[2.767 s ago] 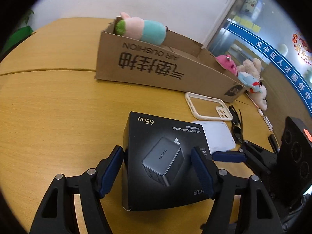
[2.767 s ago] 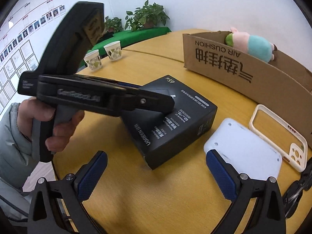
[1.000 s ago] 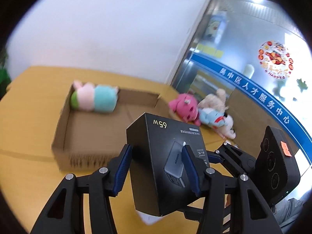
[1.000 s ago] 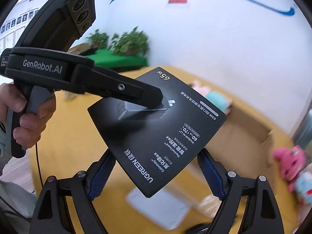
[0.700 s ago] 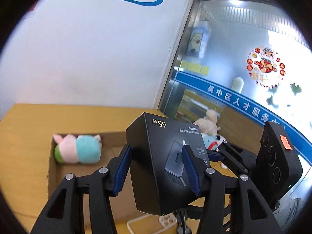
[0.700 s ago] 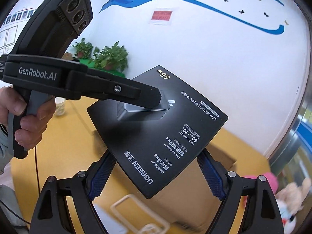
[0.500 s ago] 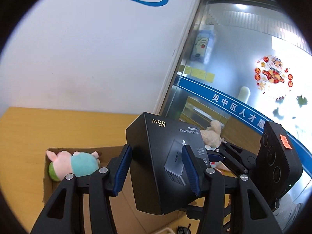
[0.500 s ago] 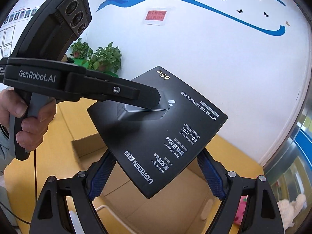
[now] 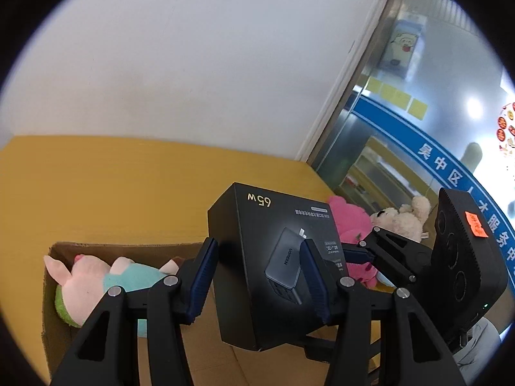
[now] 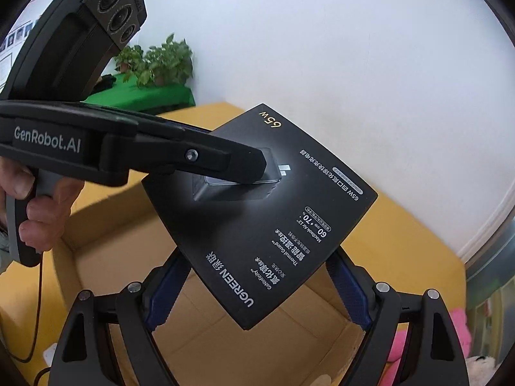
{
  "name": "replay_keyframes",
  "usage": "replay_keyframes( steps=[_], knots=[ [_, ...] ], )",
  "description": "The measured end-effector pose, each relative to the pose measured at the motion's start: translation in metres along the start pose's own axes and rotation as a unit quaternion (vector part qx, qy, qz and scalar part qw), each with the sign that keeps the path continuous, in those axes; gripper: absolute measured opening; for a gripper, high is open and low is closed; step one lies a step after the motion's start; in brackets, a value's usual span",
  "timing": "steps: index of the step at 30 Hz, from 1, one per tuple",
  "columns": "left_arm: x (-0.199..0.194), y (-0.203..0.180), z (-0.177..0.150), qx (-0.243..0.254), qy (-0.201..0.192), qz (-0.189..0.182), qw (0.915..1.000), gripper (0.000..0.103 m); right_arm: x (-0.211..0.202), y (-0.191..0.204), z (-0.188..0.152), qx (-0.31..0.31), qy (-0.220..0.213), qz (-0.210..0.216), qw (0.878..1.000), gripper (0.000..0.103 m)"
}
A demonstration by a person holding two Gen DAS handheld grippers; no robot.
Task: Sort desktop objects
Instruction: 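Carry the charger box with the left gripper into the cardboard box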
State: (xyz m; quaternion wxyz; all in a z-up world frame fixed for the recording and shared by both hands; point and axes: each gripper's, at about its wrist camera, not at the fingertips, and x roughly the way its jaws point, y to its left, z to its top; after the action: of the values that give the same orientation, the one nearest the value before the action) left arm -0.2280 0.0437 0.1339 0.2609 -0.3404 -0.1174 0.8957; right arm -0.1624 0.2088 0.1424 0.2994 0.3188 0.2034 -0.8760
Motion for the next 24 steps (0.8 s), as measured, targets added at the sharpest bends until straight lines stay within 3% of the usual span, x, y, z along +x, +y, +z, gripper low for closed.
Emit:
replay_keyframes(
  steps=[6, 10, 15, 19, 24],
  knots=[
    [0.078, 0.034, -0.026, -0.028, 0.082, 0.026, 0.9959, 0.051, 0.085, -0.027, -0.035, 0.032, 0.074, 0.039, 0.996, 0.085],
    [0.106, 0.041, -0.038, -0.04, 0.12, 0.06, 0.9902, 0.051, 0.127, -0.038, -0.06, 0.07, 0.123, 0.072, 0.987, 0.085],
    [0.122, 0.042, -0.045, -0.032, 0.161, 0.083, 0.983, 0.043, 0.161, -0.043, -0.072, 0.066, 0.168, 0.076, 0.981, 0.085],
    [0.123, 0.041, -0.044, -0.023, 0.166, 0.101, 0.9807, 0.041, 0.169, -0.048, -0.088, 0.077, 0.182, 0.069, 0.978, 0.085],
    [0.089, 0.045, -0.038, -0.031, 0.132, 0.107, 0.985, 0.041, 0.147, -0.046, -0.084, 0.073, 0.17, 0.049, 0.981, 0.091]
  ],
)
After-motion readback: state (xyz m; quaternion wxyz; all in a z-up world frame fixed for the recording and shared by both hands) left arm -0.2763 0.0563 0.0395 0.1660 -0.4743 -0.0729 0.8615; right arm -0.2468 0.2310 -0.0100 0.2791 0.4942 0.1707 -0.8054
